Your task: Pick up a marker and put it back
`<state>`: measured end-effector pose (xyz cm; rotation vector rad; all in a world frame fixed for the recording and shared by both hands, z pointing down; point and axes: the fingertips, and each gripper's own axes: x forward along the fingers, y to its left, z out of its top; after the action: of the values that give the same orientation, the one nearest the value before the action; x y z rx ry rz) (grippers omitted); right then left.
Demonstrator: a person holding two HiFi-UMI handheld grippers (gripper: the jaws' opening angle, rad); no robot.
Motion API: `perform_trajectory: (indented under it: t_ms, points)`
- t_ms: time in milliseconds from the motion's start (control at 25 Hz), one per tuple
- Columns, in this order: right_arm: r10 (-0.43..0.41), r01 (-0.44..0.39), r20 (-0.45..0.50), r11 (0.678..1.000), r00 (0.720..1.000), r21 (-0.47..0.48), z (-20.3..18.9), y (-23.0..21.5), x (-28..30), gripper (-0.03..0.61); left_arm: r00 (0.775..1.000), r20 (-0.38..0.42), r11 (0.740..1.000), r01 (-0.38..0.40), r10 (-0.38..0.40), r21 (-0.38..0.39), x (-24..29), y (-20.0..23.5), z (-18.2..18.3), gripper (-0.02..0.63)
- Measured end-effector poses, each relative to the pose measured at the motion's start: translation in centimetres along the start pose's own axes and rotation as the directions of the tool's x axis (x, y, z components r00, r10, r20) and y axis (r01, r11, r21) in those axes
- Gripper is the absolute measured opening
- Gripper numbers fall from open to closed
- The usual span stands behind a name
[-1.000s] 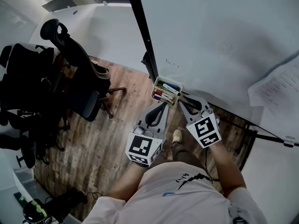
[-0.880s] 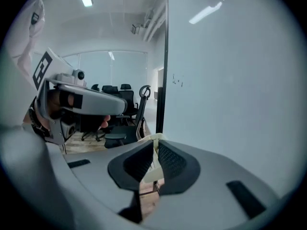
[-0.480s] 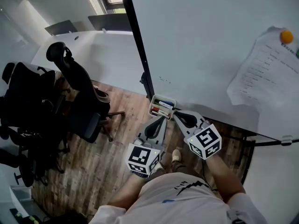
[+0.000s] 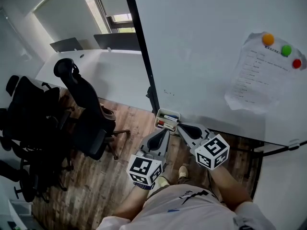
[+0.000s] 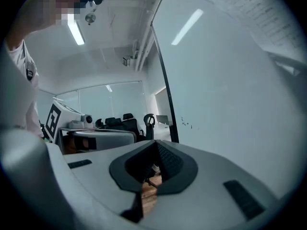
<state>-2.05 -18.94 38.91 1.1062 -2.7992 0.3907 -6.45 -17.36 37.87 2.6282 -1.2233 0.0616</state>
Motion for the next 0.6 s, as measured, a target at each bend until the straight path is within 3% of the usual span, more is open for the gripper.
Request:
perform_trajectory:
  t_ms: [600]
  points:
    - [0.012,-0.012,0.031,1.000,0.999,0.014,1.7,0.7,-0.8,0.014,0.999,0.035,1.000,0.001,-0.002,0.010,-1.0,-0.4,2.0,0.012]
